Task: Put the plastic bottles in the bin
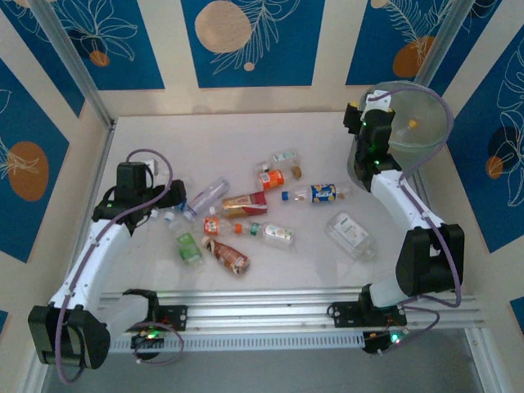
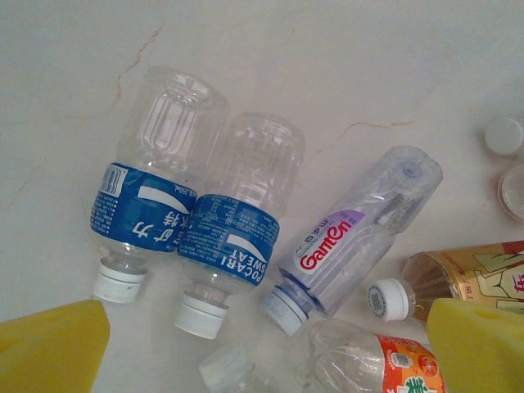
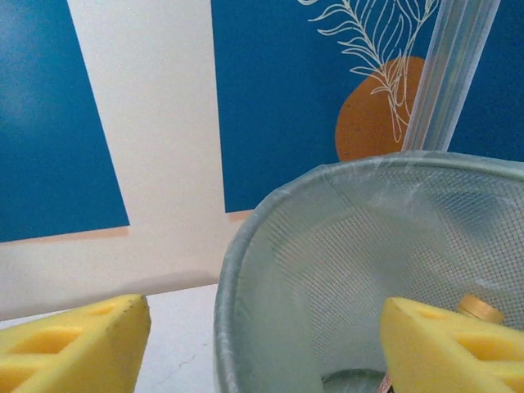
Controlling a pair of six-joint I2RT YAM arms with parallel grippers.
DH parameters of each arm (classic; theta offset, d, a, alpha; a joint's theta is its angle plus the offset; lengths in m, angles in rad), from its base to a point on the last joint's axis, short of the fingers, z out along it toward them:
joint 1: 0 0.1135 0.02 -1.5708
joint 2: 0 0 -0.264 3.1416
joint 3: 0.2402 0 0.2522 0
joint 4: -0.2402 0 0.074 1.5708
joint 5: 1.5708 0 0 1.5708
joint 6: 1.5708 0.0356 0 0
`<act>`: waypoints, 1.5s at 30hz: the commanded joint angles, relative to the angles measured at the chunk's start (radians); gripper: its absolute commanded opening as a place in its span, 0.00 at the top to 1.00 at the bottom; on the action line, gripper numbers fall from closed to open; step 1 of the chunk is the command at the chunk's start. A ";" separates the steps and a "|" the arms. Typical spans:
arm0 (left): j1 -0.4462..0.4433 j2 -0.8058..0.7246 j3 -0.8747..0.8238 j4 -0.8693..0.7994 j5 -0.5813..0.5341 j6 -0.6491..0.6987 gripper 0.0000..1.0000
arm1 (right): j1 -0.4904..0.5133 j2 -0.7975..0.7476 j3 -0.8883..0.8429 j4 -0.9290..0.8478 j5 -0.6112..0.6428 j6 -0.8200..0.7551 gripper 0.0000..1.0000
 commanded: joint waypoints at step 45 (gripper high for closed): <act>-0.008 -0.018 0.029 0.001 -0.011 0.010 0.01 | -0.049 0.143 0.265 -0.260 -0.446 -0.009 0.87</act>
